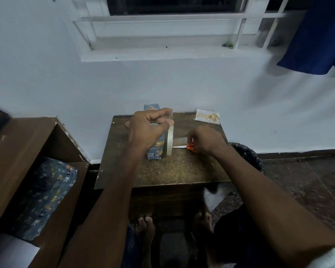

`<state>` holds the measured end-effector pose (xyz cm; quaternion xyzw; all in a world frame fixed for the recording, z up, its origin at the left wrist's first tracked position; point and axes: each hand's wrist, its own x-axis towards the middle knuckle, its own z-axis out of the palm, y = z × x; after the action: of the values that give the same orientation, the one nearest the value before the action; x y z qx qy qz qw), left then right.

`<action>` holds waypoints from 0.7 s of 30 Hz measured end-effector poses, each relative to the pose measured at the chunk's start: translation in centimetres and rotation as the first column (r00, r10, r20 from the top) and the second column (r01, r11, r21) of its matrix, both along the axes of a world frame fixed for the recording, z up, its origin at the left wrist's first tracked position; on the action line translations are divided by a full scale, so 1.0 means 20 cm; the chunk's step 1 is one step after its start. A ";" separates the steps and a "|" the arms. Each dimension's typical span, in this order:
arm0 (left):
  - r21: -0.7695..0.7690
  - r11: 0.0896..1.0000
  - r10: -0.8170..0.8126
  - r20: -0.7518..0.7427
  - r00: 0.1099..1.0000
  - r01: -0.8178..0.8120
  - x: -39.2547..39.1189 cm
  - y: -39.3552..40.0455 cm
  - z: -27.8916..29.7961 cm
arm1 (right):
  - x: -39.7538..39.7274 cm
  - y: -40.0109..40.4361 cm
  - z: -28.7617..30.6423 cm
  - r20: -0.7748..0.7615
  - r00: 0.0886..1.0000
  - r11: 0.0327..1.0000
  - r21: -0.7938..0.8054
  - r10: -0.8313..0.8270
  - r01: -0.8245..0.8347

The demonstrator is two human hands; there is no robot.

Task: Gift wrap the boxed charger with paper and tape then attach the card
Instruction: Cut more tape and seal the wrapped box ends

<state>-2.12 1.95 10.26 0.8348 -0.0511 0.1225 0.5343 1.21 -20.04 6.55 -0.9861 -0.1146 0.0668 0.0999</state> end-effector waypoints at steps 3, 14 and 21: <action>-0.015 1.000 0.014 -0.001 1.000 -0.014 0.00 0.02 0.00 | -0.01 0.02 0.00 0.023 1.000 0.998 -0.063 0.013 -0.011; -0.096 0.994 0.047 0.010 0.999 -0.046 0.00 0.02 -0.03 | -0.11 0.13 0.00 0.169 0.984 0.945 -0.326 0.065 -0.007; -0.092 0.994 0.052 0.006 0.999 -0.051 -0.01 0.03 -0.03 | -0.12 0.17 0.00 0.181 0.981 0.935 -0.355 0.076 -0.008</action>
<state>-2.36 2.64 9.58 0.8100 -0.0262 0.1419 0.5684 -1.14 -16.64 6.62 -0.9872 -0.1310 -0.0068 -0.0912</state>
